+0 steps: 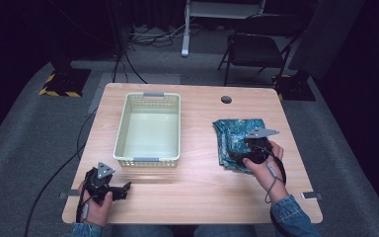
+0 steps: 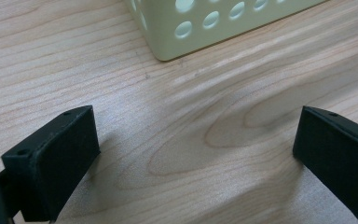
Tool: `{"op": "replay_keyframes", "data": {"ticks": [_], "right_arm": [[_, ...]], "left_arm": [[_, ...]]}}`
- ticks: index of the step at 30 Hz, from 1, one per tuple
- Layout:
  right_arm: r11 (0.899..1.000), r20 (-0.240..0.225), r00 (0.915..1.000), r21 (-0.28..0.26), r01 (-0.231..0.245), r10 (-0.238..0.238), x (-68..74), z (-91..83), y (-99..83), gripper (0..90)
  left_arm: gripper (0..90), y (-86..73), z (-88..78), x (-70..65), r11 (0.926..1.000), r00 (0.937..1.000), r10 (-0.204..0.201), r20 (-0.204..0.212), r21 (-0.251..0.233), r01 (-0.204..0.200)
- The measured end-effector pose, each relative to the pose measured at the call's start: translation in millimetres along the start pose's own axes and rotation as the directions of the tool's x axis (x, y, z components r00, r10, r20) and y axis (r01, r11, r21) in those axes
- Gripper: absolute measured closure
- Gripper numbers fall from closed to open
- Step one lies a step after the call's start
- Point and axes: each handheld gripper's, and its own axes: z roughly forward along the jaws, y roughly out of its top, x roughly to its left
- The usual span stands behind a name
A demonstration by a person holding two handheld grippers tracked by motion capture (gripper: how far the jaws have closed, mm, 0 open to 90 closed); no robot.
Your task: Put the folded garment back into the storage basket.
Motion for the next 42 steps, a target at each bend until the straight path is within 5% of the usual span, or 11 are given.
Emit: {"op": "replay_keyframes", "data": {"ticks": [22,33,42], "right_arm": [[0.989,-0.048,0.9988,0.145,0.013,-0.006,8.5,45.5,-10.5,13.5],[0.976,0.002,0.9989,0.212,0.046,-0.047,17.0,63.4,-15.4,15.5],[0.984,0.033,0.9991,0.175,0.02,-0.027,15.8,60.9,-14.7,42.5]], "left_arm": [[0.3,0.1,0.0,0.2,1.0,1.0,0.004,0.002,0.001,-0.004],[0.3,0.1,0.0,-0.1,1.0,0.9999,0.01,0.004,0.0,-0.01],[0.3,0.0,0.0,-0.1,0.9999,0.9999,0.011,0.005,0.0,-0.011]]}}
